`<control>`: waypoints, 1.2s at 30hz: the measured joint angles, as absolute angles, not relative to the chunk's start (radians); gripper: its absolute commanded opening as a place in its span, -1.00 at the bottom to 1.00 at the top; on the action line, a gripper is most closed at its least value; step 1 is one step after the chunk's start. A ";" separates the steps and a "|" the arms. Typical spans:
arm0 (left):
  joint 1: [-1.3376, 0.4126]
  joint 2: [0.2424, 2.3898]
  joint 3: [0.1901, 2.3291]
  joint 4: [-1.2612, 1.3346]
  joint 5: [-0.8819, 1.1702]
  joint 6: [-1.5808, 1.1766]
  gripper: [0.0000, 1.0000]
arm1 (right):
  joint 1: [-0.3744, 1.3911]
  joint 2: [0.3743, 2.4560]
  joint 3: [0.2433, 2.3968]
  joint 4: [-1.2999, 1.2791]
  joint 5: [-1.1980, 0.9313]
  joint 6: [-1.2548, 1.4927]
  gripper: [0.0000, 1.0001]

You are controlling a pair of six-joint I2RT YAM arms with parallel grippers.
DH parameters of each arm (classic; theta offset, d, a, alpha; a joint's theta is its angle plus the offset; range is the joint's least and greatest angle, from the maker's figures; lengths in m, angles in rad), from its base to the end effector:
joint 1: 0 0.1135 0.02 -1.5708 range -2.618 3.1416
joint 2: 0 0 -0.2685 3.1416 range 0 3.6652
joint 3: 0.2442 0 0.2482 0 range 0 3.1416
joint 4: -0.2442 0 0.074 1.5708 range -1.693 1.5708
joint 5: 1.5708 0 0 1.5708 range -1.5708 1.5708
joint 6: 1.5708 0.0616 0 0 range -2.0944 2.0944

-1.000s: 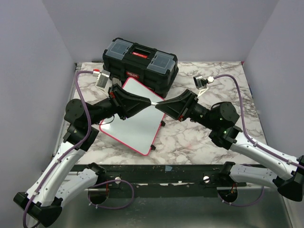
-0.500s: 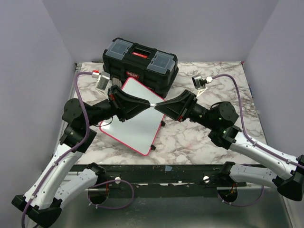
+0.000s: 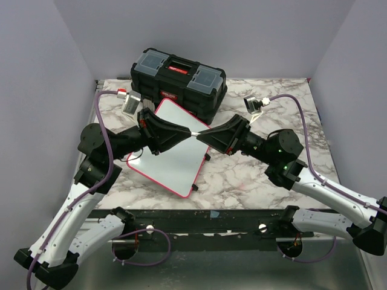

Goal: Write a sentence on the whiteboard
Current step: Open the pen cap from the whiteboard marker.

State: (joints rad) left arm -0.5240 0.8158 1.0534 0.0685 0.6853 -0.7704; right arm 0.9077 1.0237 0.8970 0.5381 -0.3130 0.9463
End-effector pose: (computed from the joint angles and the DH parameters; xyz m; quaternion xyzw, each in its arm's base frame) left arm 0.1294 -0.1198 0.4607 0.2006 0.5858 -0.6165 0.4864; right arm 0.1379 0.2074 0.4249 -0.1199 0.5435 0.7122 0.4278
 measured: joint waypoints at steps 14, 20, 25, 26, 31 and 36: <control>-0.524 0.796 1.039 0.057 0.685 -0.766 -1.00 | 0.907 1.028 0.897 0.557 -0.337 0.951 -0.61; -0.518 0.785 1.027 0.057 0.685 -0.767 -1.00 | 0.905 1.035 0.897 0.568 -0.355 0.955 -0.96; -0.512 0.782 1.023 0.058 0.686 -0.767 -1.00 | 0.903 1.041 0.897 0.576 -0.361 0.960 -0.99; -0.512 0.782 1.022 0.059 0.686 -0.767 -1.00 | 0.903 1.042 0.897 0.577 -0.361 0.961 -0.99; -0.509 0.779 1.018 0.062 0.686 -0.767 -1.00 | 0.903 1.042 0.896 0.577 -0.360 0.960 -0.99; -0.495 0.779 1.017 0.048 0.699 -0.770 -1.00 | 0.903 1.039 0.882 0.577 -0.345 0.958 -0.99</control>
State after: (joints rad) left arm -0.4946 0.7788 1.0172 0.0479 0.6994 -0.7696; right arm 0.9031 1.0389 0.8818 0.5774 -0.3454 0.9585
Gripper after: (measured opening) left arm 0.155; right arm 0.123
